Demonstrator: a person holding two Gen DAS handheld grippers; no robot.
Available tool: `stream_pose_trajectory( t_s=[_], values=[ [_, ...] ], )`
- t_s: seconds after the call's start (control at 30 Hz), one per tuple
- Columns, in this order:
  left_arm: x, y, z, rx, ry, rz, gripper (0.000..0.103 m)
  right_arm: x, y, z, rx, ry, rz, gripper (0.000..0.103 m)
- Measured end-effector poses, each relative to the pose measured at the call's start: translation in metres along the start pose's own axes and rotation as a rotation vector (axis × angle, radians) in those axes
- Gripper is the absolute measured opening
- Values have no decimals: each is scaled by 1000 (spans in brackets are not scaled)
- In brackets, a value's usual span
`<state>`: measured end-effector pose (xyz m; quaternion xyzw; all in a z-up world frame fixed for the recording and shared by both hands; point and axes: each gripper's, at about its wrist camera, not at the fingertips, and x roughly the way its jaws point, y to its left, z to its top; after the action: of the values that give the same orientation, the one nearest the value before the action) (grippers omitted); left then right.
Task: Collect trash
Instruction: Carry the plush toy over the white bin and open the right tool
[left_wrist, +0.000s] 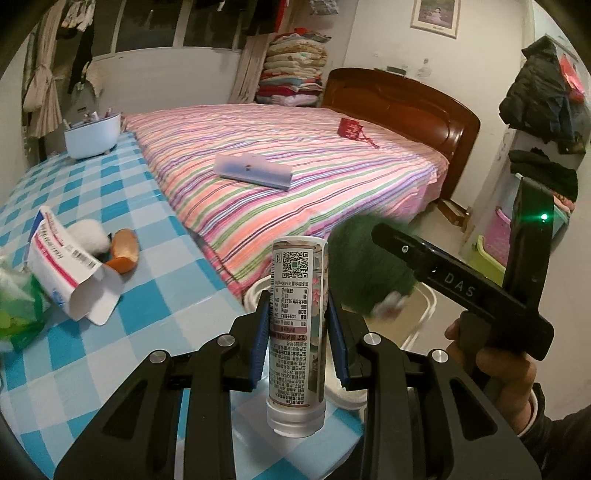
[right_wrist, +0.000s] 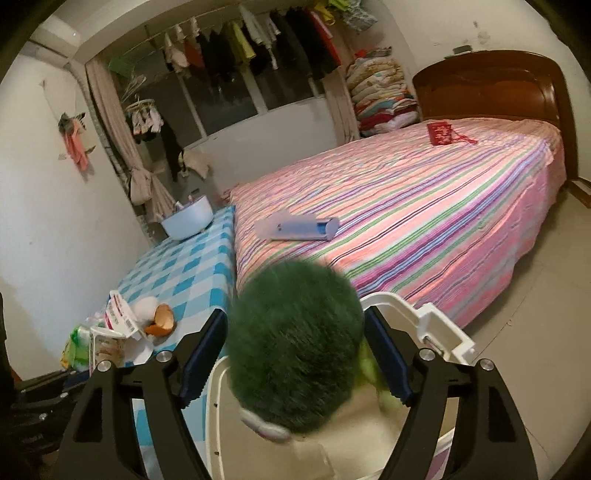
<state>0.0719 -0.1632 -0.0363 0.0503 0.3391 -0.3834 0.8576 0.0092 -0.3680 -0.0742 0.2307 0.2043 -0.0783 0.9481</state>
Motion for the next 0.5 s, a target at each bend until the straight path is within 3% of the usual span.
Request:
stream_pose_trajectory(
  t_s=[0.2,0.33,0.5],
  values=[
    [9,-10,2,12,7,-30,28,-16,-21,6,93,-105,-28,79],
    [16,-16,2,16,18,-47,28,-21,-34,6,169,-132,-27,80],
    [25,-22,6,21,32,-70,28,-24,-37,9,172,-150,-34,80]
  ],
)
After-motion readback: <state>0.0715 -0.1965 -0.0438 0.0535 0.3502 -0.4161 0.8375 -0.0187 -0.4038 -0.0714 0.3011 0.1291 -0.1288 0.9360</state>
